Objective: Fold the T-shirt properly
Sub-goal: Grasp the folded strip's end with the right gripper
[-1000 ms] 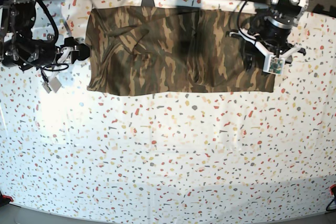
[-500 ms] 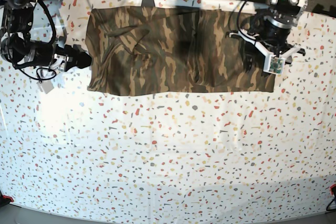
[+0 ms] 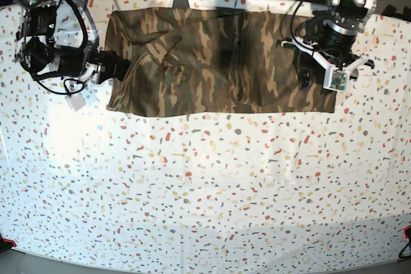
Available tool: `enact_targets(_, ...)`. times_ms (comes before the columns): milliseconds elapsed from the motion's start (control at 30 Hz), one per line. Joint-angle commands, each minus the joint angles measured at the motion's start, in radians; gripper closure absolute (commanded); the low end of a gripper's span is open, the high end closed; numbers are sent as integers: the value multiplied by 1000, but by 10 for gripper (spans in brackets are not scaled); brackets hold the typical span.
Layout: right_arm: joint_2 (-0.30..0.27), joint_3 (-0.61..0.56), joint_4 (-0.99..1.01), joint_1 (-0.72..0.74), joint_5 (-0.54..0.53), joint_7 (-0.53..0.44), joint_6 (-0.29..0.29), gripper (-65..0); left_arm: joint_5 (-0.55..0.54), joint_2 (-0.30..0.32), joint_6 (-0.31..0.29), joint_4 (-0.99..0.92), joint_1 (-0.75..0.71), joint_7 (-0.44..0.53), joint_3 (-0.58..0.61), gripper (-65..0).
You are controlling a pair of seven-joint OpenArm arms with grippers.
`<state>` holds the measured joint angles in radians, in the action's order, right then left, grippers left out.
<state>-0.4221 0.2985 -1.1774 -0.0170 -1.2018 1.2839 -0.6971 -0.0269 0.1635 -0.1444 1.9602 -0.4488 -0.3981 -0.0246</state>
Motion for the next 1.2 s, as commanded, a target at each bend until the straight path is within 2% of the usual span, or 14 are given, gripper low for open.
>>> enact_targets(0,-15,0,-3,-3,-4,25,-1,-291,-8,3,2,15,0,30,-1,-266)
enact_targets(133,-16,-44,-4,-3,-34,25,-1,-290,-8,3,2,15,3,29,-1,-266)
enact_targets(400,-16,-230,-4,3,-33,24,-1,-290,-8,3,2,15,2,25,-1,-266)
enact_targets(467,-16,-246,-4,6,-33,23,-1,-259,-8,3,2,15,2,24,-1,-266)
enact_targets(633,-26,-245,-4,6,-34,6,-1,-59,-7,3,1,15,0,21,-1,-266)
enact_targets(700,-36,-244,-4,6,-34,-19,-1,0,-7,3,2,15,0,21,-1,-266)
enact_targets(767,-55,-244,-8,6,-46,-31,-1,0,-7,4,1,15,0,20,-1,-266)
enact_targets(967,-146,-204,-14,6,-219,-29,-1,0,-7,4,0,15,0,6,-1,-266)
enact_targets(1167,-222,-75,-14,5,-261,19,-1,0,-6,4,-1,13,0,6,-1,-266)
